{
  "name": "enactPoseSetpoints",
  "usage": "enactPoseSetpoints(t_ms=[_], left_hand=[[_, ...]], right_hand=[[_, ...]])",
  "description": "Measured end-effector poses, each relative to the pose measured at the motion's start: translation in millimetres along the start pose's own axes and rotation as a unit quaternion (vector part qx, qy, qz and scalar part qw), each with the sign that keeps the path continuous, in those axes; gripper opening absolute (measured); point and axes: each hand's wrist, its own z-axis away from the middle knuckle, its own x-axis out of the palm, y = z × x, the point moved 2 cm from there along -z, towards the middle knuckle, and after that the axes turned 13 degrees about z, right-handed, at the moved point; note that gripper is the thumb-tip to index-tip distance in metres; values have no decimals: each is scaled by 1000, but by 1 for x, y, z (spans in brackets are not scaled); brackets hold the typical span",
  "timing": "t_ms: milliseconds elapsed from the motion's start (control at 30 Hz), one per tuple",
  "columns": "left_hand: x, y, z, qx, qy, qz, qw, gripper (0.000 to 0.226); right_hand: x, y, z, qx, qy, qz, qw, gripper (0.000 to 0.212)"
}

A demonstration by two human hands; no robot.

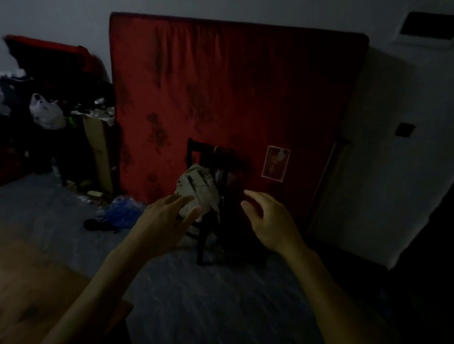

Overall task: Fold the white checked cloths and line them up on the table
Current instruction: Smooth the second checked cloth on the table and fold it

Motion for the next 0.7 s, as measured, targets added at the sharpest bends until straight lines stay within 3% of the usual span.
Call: enactPoseSetpoints(t_ms=[200, 433, 700], left_hand=[[28, -36, -74, -45, 32, -20, 998, 72], [67, -129, -161, -83, 91, -8, 992, 58], [57, -245, -275, -174, 138, 78, 972, 60]], right_hand=[[50, 42, -98, -43, -38, -45, 997, 44], [135, 59, -233, -83, -71, -65, 992, 44], [207, 58, -402, -107, -95, -47, 989, 40]])
